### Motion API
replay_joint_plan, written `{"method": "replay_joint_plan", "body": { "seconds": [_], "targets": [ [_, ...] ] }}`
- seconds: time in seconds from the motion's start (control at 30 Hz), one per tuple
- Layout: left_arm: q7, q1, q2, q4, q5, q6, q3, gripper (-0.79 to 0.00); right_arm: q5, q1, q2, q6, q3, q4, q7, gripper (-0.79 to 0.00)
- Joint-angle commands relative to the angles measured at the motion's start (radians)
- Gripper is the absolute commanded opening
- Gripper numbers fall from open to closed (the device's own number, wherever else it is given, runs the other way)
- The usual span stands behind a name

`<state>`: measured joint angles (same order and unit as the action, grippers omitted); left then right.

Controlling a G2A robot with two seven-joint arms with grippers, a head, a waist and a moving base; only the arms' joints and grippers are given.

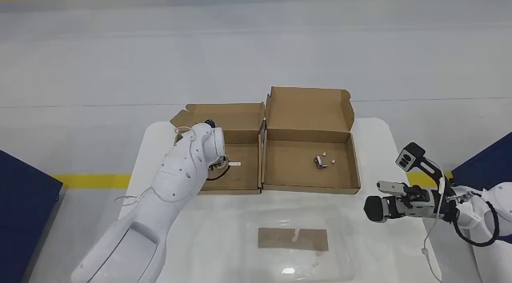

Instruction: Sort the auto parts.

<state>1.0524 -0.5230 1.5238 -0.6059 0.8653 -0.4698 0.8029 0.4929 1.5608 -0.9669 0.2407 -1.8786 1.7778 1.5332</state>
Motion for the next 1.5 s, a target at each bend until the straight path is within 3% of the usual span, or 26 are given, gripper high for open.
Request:
{"method": "replay_joint_plan", "body": {
  "seconds": [0.0, 0.4, 0.93, 1.47],
  "targets": [
    [0.000, 0.000, 0.000, 0.000, 0.000, 0.000, 0.000, -0.785, 0.000, 0.000, 0.000, 0.000, 0.000, 0.000, 0.000, 0.000],
    [-0.051, -0.005, 0.007, 0.000, -0.013, 0.025, 0.011, -0.785, 0.000, 0.000, 0.000, 0.000, 0.000, 0.000, 0.000, 0.000],
    [-0.089, 0.051, 0.075, 0.173, -0.053, 0.067, -0.028, -0.785, 0.000, 0.000, 0.000, 0.000, 0.000, 0.000, 0.000, 0.000],
    [-0.076, 0.093, 0.124, 0.295, -0.057, 0.099, -0.048, -0.785, 0.000, 0.000, 0.000, 0.000, 0.000, 0.000, 0.000, 0.000]
  ]
}}
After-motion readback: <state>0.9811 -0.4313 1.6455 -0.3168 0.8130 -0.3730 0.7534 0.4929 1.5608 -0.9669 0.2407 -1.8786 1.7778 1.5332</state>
